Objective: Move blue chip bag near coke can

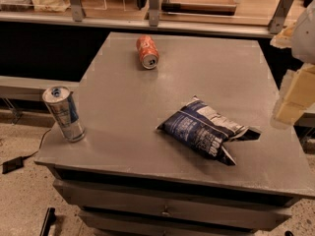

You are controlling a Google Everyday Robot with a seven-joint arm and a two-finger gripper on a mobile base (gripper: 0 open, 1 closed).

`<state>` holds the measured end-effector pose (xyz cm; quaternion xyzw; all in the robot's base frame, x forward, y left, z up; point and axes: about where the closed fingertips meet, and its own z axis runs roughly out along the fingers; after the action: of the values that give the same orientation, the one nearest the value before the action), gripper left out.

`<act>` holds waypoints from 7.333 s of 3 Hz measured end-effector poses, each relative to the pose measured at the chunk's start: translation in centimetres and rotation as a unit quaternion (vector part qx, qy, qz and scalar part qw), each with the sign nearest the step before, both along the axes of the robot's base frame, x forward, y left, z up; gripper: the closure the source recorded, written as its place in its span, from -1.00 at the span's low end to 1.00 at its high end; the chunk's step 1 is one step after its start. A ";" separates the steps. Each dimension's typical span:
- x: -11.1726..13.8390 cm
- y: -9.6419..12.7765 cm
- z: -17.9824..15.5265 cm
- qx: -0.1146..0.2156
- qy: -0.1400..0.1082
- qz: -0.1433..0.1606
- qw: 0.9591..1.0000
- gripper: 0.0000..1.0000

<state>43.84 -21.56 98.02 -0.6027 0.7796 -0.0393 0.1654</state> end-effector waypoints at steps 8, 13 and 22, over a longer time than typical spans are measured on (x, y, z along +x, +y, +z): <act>-1.5 4.6 -13.6 0.020 0.074 0.207 0.975 0.38; 1.2 2.4 -9.5 0.062 0.019 0.164 0.984 1.00; 28.1 -2.4 -4.3 0.062 -0.145 -0.145 0.977 1.00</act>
Offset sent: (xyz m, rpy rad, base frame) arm -0.0232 0.0606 -0.0761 0.0873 -0.0026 0.3877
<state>71.94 -23.92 93.69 -0.4600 0.8272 -0.1014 0.3063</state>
